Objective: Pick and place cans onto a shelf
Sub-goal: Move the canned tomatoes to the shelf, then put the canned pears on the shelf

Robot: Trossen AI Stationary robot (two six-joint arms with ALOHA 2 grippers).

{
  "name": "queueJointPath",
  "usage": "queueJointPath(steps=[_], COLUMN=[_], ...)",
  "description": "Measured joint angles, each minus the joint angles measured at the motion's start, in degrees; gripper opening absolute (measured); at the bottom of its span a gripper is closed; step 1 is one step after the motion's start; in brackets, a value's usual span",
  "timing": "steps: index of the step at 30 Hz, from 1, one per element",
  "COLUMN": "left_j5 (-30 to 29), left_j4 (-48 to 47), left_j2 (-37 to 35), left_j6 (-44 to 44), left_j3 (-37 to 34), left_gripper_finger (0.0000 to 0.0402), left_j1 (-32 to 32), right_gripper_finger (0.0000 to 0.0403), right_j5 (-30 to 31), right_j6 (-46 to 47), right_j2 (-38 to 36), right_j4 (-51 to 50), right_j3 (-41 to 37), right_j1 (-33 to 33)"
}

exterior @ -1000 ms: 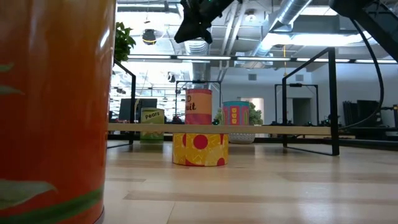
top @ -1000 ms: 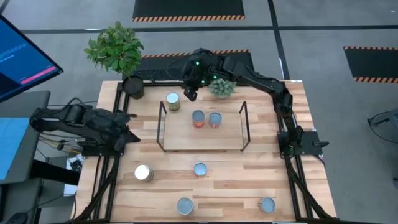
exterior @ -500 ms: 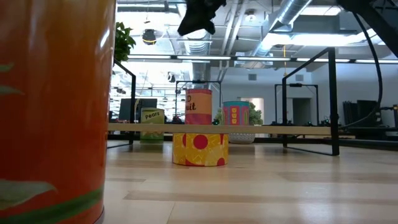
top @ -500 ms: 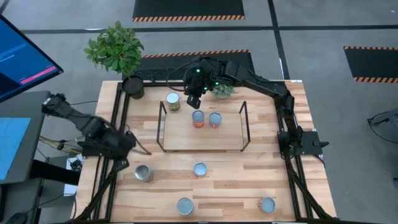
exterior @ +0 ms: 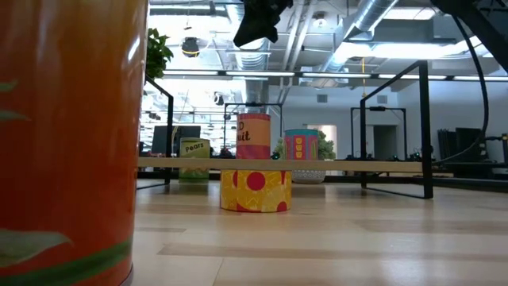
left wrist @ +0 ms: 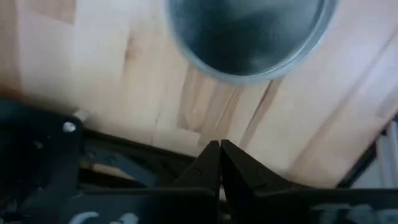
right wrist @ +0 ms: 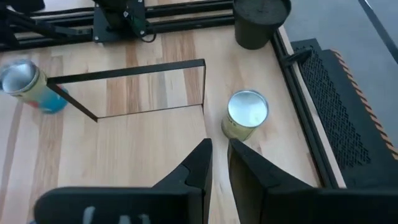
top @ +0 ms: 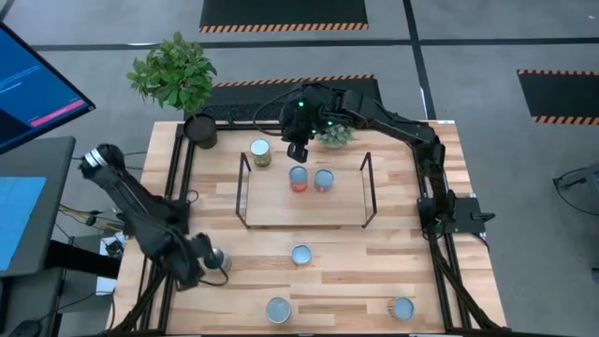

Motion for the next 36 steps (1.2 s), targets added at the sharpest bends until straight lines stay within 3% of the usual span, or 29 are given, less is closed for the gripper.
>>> queueJointPath(steps=[6, 9, 12, 15, 19, 21, 28, 36], left_j5=[-5.06, -12.32, -21.34, -22.61, -13.29, -11.65, -19.71, -31.5], left_j4=[4.29, 12.91, 18.27, 16.52, 10.54, 7.53, -2.44, -3.87], left_j2=[7.95, 9.37, 8.79, 7.29, 5.81, 5.05, 2.39, -1.2], left_j6=[3.29, 9.06, 8.49, 5.85, 4.13, 2.21, -11.84, -24.81], left_j3=[-0.01, -0.03, 0.12, 1.65, 4.71, 5.88, 5.69, 4.93], left_gripper_finger=[0.0, 0.0, 0.0, 0.0, 0.0, 0.0, 0.0, 0.0], left_j1=[2.67, 6.11, 9.11, 10.59, 10.92, 10.57, 8.02, 2.05], right_gripper_finger=[0.0077, 0.0077, 0.0077, 0.0077, 0.0077, 0.0077, 0.0077, 0.0077], right_j5=[-0.29, -0.4, -0.44, -0.44, -0.44, -0.46, -0.46, -0.5], right_j6=[-0.52, -0.63, -0.63, -1.34, -2.96, -3.48, -5.1, -5.49], right_j2=[0.01, 0.01, 0.01, 0.01, 0.01, 0.01, 0.01, 0.03], right_j4=[-0.04, -0.22, -2.5, -6.7, -12.84, -12.8, -2.54, 10.01], right_j3=[0.0, 0.0, 0.02, 0.02, 0.02, 0.02, 0.02, 0.02], right_j1=[0.07, 0.21, 0.24, 0.24, 0.24, 0.24, 0.21, -2.52])
